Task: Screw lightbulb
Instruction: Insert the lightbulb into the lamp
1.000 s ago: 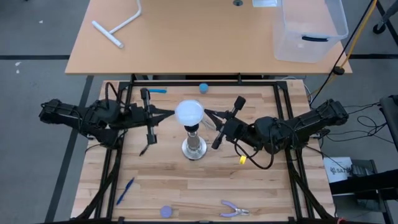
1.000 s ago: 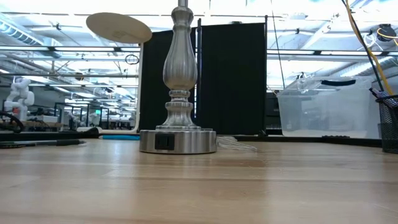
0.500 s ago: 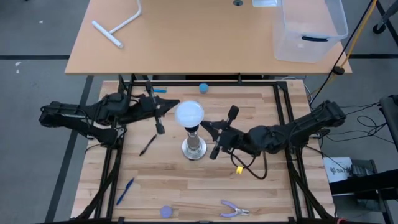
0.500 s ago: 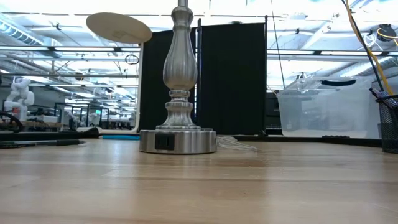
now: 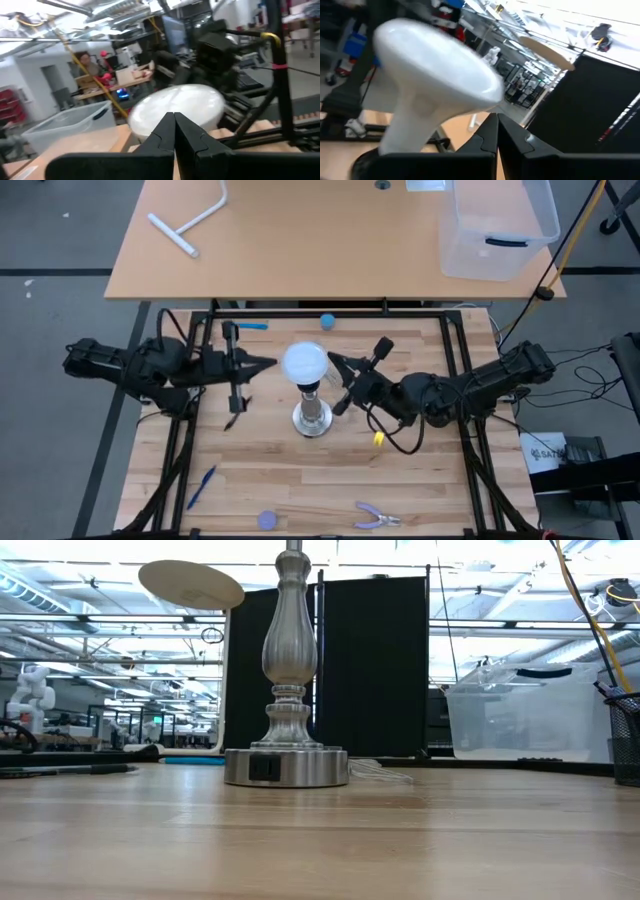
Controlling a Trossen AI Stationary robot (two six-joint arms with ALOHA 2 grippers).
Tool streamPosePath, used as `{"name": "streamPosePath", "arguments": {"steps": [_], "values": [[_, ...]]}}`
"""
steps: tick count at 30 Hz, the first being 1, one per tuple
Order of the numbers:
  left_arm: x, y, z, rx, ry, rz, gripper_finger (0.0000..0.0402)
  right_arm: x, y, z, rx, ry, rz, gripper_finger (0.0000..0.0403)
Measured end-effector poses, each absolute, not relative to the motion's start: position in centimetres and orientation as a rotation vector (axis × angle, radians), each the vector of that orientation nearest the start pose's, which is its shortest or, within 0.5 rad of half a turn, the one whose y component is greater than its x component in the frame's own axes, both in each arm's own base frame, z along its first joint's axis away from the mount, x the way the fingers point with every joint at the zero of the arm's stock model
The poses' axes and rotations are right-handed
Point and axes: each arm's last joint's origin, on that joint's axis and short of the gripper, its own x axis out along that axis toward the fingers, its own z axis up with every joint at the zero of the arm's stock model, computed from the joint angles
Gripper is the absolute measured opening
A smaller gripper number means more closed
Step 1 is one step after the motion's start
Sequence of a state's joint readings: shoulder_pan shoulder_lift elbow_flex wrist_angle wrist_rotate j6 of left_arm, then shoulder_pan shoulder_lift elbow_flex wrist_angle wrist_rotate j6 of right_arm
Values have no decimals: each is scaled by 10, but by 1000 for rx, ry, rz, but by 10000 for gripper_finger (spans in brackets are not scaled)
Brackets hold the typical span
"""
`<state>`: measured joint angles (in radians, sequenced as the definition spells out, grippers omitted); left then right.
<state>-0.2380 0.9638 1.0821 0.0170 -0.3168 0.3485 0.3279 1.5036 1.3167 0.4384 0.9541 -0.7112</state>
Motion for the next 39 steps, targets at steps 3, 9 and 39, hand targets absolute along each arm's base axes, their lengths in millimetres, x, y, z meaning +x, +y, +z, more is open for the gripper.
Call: {"name": "streamPosePath", "arguments": {"steps": [3, 9, 39], "values": [[196, -46, 421, 312, -115, 62, 0, 326, 83, 403, -539, 10, -666, 0], [203, -51, 416, 323, -92, 44, 0, 327, 82, 405, -553, -19, -629, 0], [215, -10, 408, 235, -6, 258, 0, 320, 115, 393, -548, 39, -495, 0]]}}
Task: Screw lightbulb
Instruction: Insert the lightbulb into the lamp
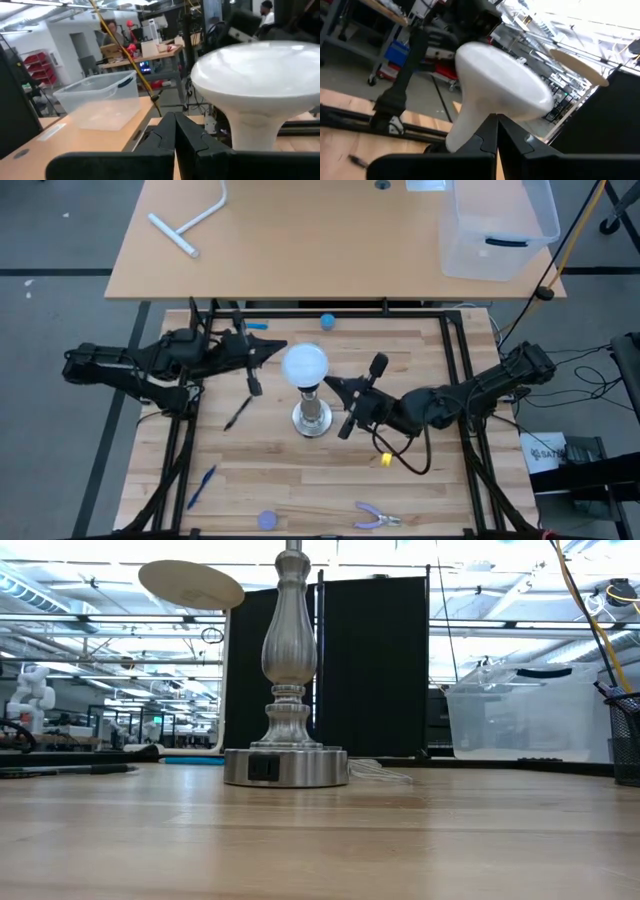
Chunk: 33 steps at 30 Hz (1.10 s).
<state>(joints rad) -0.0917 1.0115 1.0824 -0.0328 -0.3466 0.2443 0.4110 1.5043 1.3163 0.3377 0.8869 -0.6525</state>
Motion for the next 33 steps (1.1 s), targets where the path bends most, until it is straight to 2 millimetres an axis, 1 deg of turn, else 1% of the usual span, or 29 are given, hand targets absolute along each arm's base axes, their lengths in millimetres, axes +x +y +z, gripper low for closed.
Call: {"name": "streamPosePath", "arguments": {"steps": [4, 8, 13, 16, 20, 25, 28, 33], "values": [[207, -10, 417, 230, -67, 260, 0, 320, 114, 391, -539, 68, -543, 0], [197, -17, 424, 258, -121, 231, 0, 320, 108, 392, -542, 84, -606, 0], [195, -31, 425, 284, -145, 102, 0, 322, 99, 399, -551, 52, -654, 0], [195, -39, 425, 293, -147, 59, 0, 322, 94, 402, -558, 35, -676, 0], [196, -48, 422, 310, -139, 19, 0, 323, 90, 405, -566, 18, -682, 0], [207, -51, 414, 325, -84, 6, 0, 324, 90, 407, -568, -27, -638, 0], [211, -52, 411, 330, -70, 14, 0, 324, 90, 407, -567, -28, -637, 0], [213, -47, 410, 326, -58, 69, 0, 323, 91, 407, -560, -21, -638, 0]]}}
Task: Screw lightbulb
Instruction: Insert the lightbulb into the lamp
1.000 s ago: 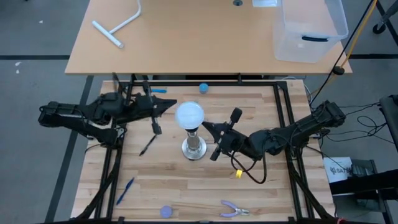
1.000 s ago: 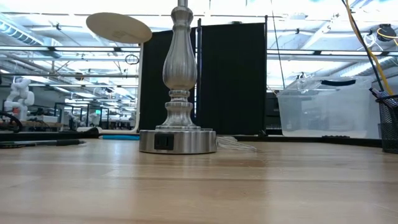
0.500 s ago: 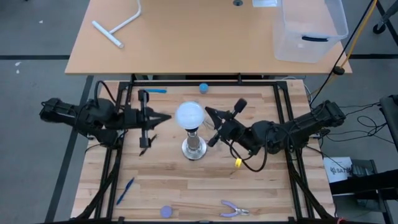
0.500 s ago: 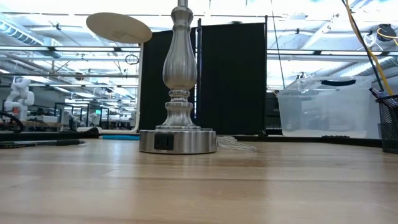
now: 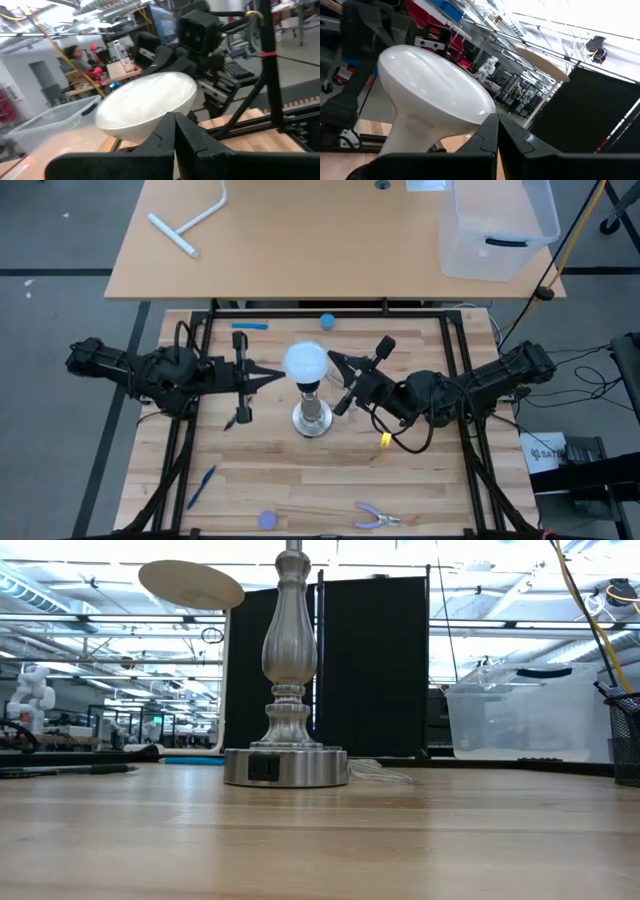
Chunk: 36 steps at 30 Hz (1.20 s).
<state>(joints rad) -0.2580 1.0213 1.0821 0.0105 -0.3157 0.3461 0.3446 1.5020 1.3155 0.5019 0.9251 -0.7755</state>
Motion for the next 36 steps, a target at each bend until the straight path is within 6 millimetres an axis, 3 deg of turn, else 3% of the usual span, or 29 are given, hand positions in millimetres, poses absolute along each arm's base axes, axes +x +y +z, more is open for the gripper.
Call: {"name": "streamPosePath", "arguments": {"steps": [15, 22, 29, 36], "values": [[216, -29, 406, 309, 10, 238, 0, 320, 115, 399, -586, -7, -486, 0], [213, -18, 410, 303, -6, 347, 0, 321, 116, 391, -573, 41, -438, 0], [194, -25, 425, 296, -111, 287, 0, 323, 104, 390, -575, 91, -559, 0], [193, -44, 424, 326, -129, 117, 0, 326, 90, 398, -574, 51, -634, 0]]}}
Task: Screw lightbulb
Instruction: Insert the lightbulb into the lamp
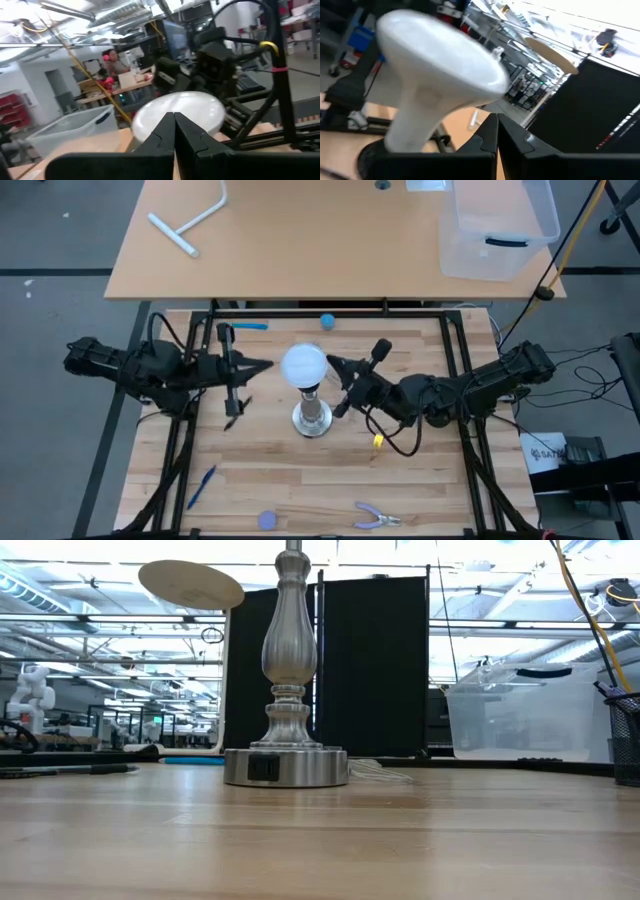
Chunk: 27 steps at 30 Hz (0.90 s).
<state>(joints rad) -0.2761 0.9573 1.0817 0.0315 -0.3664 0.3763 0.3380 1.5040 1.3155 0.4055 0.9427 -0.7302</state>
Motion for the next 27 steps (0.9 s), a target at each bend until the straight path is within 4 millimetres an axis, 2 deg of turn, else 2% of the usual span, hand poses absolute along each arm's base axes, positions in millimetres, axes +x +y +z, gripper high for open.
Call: {"name": "streamPosePath", "arguments": {"steps": [8, 13, 20, 27], "values": [[196, -54, 419, 338, -97, 61, 0, 325, 88, 406, -609, -9, -632, 0], [205, -57, 412, 352, -63, 64, 0, 325, 90, 407, -601, -29, -599, 0], [208, -48, 412, 351, -43, 136, 0, 323, 95, 406, -594, -25, -588, 0], [210, -34, 411, 341, -22, 250, 0, 320, 109, 403, -615, -31, -501, 0]]}}
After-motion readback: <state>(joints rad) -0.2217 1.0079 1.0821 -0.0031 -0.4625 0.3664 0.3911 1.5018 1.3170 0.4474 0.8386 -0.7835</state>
